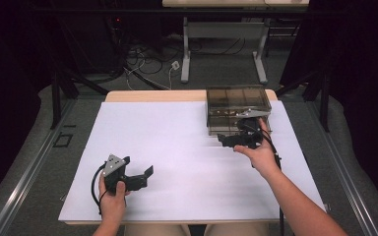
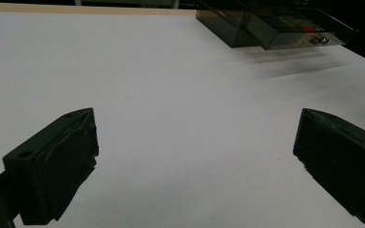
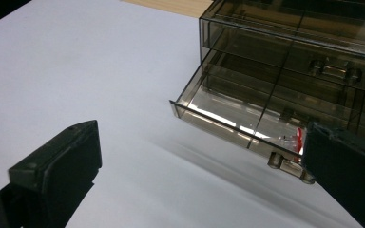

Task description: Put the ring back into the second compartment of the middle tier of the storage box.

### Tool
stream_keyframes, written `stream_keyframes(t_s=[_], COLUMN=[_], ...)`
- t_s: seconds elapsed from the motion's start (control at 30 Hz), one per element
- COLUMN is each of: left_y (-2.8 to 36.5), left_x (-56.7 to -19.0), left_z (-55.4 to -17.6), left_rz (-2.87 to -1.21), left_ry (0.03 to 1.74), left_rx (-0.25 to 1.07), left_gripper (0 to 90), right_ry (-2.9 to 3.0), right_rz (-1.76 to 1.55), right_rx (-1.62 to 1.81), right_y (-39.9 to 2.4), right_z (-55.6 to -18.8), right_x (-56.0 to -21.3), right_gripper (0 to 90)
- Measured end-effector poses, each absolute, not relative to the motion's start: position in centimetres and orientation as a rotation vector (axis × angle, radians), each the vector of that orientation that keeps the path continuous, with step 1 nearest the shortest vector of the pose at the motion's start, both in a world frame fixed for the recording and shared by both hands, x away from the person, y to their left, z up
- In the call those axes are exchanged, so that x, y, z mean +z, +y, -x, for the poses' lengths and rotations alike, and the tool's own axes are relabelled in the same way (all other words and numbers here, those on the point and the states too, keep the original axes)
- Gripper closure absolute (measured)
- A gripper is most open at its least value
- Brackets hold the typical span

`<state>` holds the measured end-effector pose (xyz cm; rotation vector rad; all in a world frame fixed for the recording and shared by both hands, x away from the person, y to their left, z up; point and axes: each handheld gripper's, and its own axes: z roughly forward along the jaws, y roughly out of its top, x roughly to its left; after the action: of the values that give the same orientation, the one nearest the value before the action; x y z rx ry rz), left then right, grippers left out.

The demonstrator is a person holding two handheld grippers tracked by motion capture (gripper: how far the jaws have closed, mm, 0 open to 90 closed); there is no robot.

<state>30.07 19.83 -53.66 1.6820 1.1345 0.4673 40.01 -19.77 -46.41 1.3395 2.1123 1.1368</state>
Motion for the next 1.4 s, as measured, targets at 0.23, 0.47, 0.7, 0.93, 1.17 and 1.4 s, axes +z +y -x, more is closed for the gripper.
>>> stream_keyframes(t_s=[0.23, 0.47, 0.7, 0.93, 1.17, 1.4], left_y=[19.8, 19.8, 19.8, 19.8, 19.7, 19.7], left_x=[-53.7, -53.6, -53.6, -53.7, -53.7, -53.8], left_z=[-30.0, -30.0, -29.9, -30.0, -29.9, -29.9], left_rz=[-1.684, -1.686, -1.687, -1.687, -1.690, -1.691], left_ry=[1.135, 1.133, 1.135, 1.138, 1.137, 1.138], left_rx=[0.469, 0.469, 0.472, 0.471, 0.475, 0.477], left_gripper=[1.4, 1.4, 1.4, 1.4, 1.4, 1.4], right_ry=[2.118, 2.107, 2.096, 2.080, 2.055, 2.070], right_rz=[-1.296, -1.269, -1.261, -1.258, -1.237, -1.287], right_rx=[1.173, 1.198, 1.210, 1.237, 1.256, 1.245], right_y=[-19.7, -19.7, -19.9, -20.2, -20.7, -21.2], right_z=[-37.9, -35.9, -34.1, -32.5, -31.1, -30.2], right_x=[-46.1, -46.4, -47.8, -49.6, -50.9, -52.1], right_gripper=[0.0, 0.0, 0.0, 0.0, 0.0, 1.6])
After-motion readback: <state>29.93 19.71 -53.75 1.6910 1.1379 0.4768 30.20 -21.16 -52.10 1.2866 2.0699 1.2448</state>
